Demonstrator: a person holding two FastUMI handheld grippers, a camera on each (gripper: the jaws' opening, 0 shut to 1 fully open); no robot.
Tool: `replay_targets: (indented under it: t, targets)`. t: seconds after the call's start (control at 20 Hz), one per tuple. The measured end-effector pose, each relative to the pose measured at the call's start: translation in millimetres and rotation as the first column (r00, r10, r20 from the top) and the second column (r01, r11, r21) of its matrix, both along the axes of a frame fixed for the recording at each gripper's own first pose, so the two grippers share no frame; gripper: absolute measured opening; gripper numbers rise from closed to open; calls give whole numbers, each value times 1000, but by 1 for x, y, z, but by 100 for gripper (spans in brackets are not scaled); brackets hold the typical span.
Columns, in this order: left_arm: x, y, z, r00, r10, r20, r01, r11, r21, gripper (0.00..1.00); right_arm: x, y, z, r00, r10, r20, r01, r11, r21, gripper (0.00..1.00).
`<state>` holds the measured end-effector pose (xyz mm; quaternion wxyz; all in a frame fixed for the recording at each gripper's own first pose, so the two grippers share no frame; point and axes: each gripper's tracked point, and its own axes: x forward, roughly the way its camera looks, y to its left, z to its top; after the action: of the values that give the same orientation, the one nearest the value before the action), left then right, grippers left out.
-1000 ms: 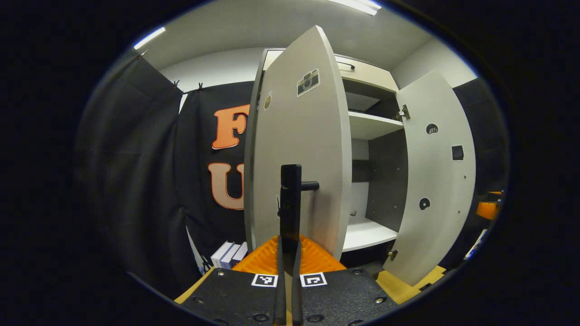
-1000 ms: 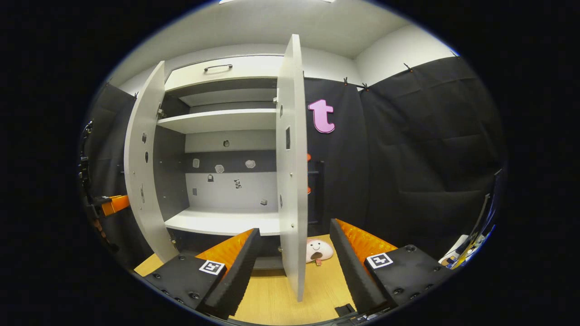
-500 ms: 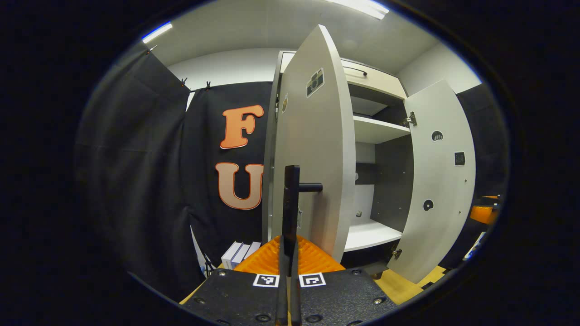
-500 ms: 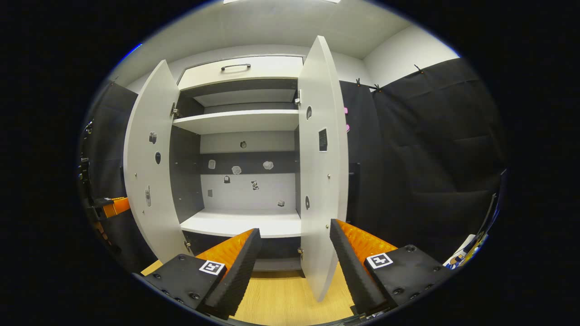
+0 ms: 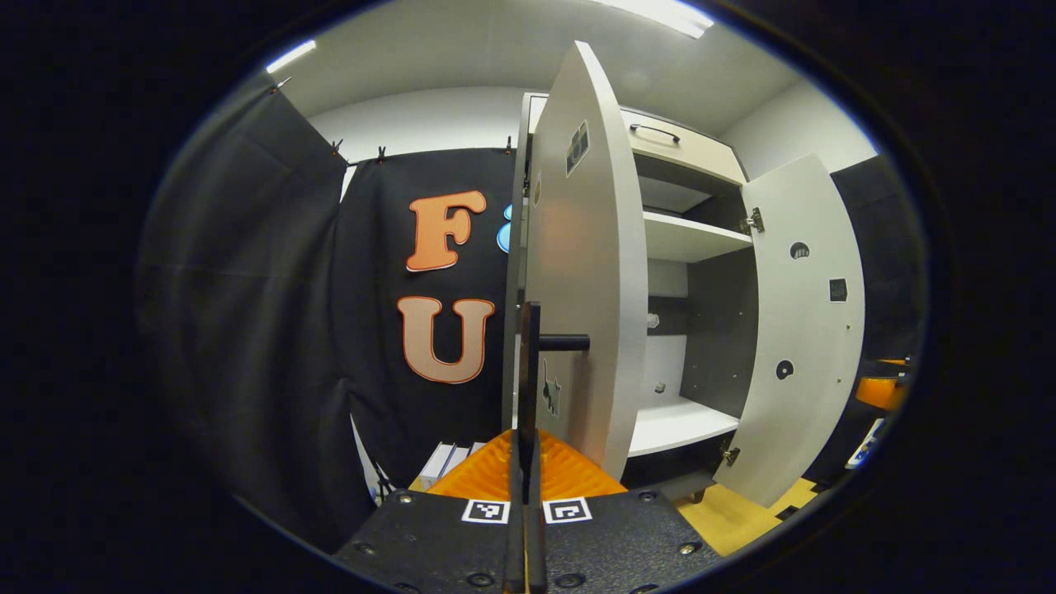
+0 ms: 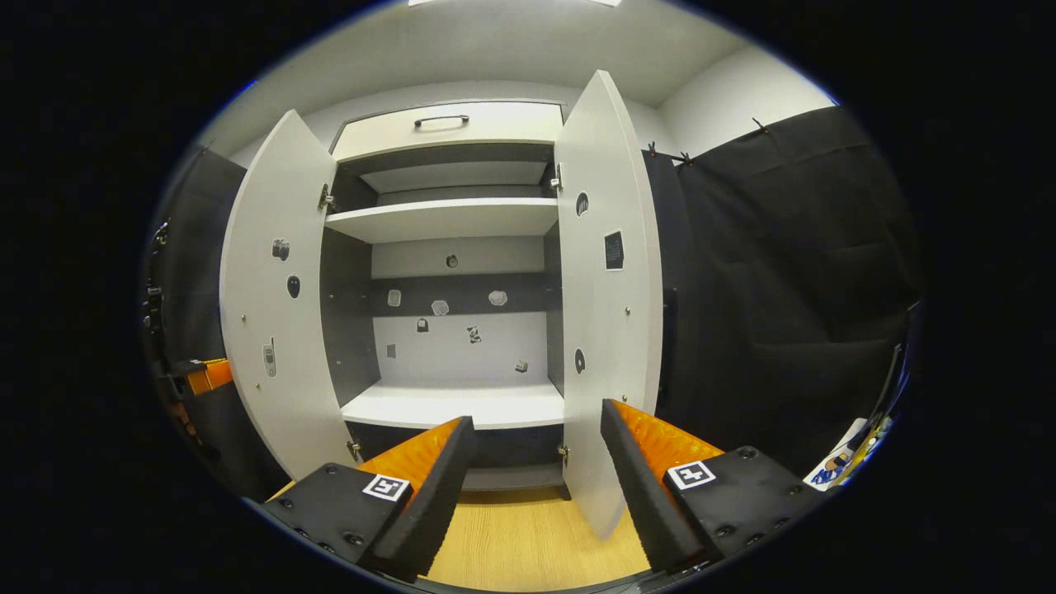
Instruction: Open the right door of the double-door shoe cabinet with the right hand, and open the left door with the left hand.
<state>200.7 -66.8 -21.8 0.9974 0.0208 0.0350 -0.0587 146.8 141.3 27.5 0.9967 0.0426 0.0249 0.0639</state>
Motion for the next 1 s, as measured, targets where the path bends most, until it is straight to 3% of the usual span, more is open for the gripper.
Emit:
replay_targets:
  t: [0.05, 0.1, 0.25, 0.3, 0.35, 1.0]
  targets:
    - [-1, 2, 0, 1000, 2, -1, -2, 1000, -2, 1, -1, 2, -1, 1000, -5, -1, 5, 1000, 3, 98]
    - [1, 6, 0, 1000, 5, -1, -5, 1000, 1, 1, -3, 4, -1, 1000, -11, -2, 11, 1000, 5, 89]
    - [2, 12, 1, 1000, 9, 1, -9, 1000, 11, 0, -5, 7, -1, 1000, -28, 0, 28, 1000, 3, 89]
    - [2, 10, 1, 1000, 0, 4, 0, 1000, 6, 0, -5, 6, -1, 999, -36, 2, 36, 999, 0, 98]
    - [3, 9, 0, 1000, -6, 5, 6, 1000, 10, 0, -6, 5, -1, 999, -43, 3, 43, 999, -3, 89]
    - [0, 4, -2, 998, -58, -12, 58, 998, -24, 1, -8, 1, -4, 996, -94, -1, 94, 995, -12, 89]
